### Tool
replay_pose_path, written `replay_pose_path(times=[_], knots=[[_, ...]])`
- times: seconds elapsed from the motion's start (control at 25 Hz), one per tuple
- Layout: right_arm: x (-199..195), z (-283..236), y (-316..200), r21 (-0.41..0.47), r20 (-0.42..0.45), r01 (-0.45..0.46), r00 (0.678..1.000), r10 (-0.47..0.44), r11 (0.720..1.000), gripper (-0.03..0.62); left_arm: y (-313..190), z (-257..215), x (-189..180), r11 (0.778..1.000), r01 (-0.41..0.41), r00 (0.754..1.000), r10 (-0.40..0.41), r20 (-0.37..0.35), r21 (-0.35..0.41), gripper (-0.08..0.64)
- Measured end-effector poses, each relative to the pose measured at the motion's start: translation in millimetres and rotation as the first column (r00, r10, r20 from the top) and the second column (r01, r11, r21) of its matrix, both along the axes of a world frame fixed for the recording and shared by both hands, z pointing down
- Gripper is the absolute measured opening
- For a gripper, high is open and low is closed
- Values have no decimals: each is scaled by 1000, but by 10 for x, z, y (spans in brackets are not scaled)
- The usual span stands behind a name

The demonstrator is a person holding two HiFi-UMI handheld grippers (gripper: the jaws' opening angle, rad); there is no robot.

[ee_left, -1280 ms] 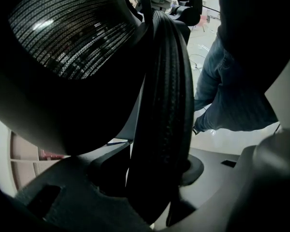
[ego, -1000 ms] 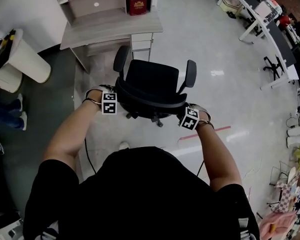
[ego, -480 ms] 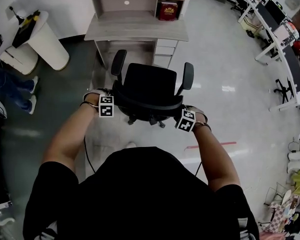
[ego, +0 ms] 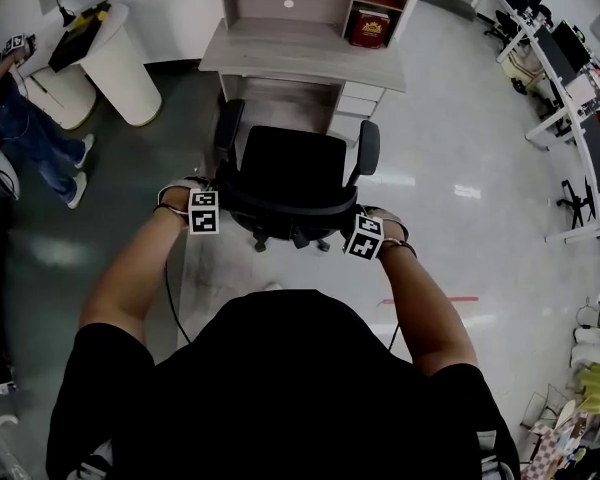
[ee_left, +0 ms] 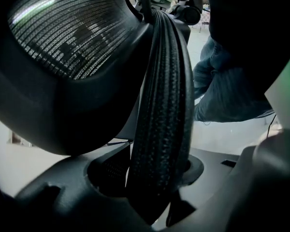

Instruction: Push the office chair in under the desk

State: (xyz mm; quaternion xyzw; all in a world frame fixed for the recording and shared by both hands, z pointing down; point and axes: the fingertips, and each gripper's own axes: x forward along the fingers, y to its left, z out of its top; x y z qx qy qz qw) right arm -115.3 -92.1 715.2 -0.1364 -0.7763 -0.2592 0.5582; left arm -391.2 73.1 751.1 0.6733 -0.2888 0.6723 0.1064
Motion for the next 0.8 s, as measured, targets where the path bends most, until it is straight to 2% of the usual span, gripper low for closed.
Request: replay_pose_path(times=[0.44,0.8], knots=[[-394,-4,309,-3,-5,42,999,-42,999,140,408,-12,-328,999,39,999,-39,-3,7,212],[-385,-21,289,-12,-8,40,999,-40,999,140,366,-32,-327,999,33,999,-33,-9,10,212]])
